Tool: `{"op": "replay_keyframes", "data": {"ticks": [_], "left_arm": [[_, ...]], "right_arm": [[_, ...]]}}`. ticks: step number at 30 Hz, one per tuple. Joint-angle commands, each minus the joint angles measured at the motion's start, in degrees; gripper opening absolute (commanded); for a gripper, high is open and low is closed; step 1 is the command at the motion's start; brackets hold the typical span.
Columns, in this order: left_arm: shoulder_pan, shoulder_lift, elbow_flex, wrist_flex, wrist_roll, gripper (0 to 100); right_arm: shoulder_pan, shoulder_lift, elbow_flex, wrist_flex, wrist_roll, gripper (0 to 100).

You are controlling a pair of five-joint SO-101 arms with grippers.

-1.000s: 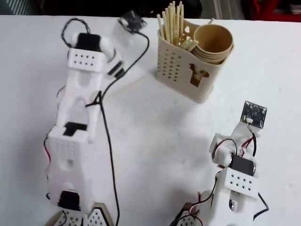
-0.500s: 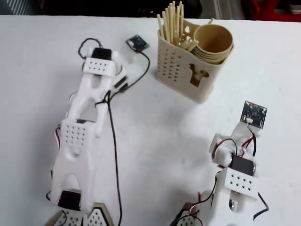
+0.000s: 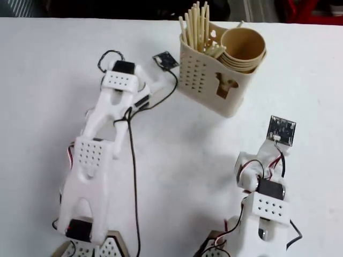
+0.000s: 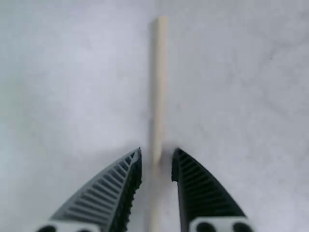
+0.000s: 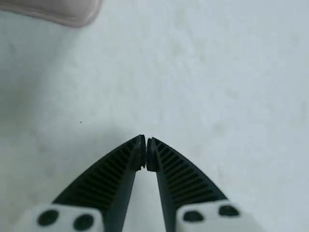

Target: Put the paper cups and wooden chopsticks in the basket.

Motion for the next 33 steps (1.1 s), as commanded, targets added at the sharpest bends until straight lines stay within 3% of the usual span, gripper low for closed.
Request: {"op": "replay_keyframes", "data": {"ticks": [1,6,9,20,25,33], "left_arm": [[0.04,1.54,-1.49,-3.25,-0.53,11],[0.22,-0.57,-1.58,0.0,-3.25,2],[1.19,-2.59,-1.58,5.1,-7.56,2],[1.89,-10.24,-1.58,18.11,-8.18,2],[1.45,-17.1,-0.88,20.84,-7.38,2],[2.95,-32.13,-0.88,20.92,0.53,2]], "right_arm": [[-0.31,-0.84,-0.44,-0.75,-0.18,1.9],[-0.31,-0.84,-0.44,-0.75,-0.18,1.9],[-0.31,-0.84,-0.44,-0.75,-0.18,1.9],[-0.31,-0.84,-0.44,-0.75,-0.18,1.9],[-0.22,-0.84,-0.44,-0.75,-0.18,1.9],[-0.22,-0.84,-0.44,-0.57,-0.18,1.9]]}}
